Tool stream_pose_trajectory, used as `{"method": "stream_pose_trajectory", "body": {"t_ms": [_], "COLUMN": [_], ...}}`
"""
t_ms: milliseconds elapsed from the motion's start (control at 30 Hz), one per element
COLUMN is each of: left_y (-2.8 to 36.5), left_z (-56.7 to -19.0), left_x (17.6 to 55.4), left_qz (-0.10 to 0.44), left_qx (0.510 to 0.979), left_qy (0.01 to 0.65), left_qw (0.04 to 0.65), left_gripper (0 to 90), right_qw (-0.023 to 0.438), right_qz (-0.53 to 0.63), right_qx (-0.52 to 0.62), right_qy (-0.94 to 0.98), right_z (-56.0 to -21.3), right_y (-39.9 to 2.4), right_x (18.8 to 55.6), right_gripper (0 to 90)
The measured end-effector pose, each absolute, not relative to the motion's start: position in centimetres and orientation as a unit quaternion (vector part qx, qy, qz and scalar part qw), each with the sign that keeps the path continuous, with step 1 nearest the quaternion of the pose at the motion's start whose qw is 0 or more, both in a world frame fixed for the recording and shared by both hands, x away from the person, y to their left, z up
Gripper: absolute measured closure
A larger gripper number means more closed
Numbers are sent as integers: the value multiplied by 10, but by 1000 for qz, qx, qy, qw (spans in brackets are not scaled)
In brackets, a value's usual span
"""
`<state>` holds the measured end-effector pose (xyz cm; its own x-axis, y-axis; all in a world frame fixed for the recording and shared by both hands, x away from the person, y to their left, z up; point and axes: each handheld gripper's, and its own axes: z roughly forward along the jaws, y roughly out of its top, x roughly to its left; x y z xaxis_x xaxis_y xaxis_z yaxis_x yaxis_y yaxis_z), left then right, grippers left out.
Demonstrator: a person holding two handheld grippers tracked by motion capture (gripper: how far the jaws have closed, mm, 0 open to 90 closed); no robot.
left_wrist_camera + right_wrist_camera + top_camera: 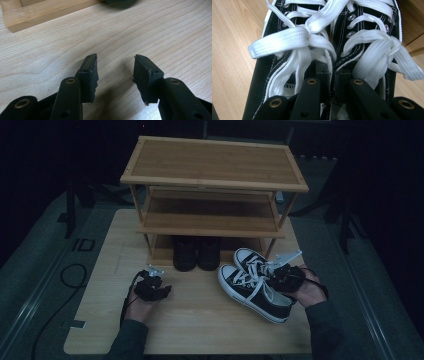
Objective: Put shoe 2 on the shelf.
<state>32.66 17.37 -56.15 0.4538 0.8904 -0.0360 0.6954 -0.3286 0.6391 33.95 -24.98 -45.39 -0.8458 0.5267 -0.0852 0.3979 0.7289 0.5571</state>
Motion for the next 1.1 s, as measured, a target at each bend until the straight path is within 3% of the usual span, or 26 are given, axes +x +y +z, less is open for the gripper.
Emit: {"method": "stream_pose_trajectory", "body": {"t_ms": [1100], "left_y": [174], "left_z": [-562], "left_x": [326], "left_qz": [163], "left_qx": [799], "left_qy": [495], "left_qw": [299], "left_gripper": [544], "right_qw": [119], "right_qz": [277], "right_qx": [171], "right_qy": [938], "right_z": [-425], "right_y": [-236], "right_x": [347], "right_gripper": [849]}}
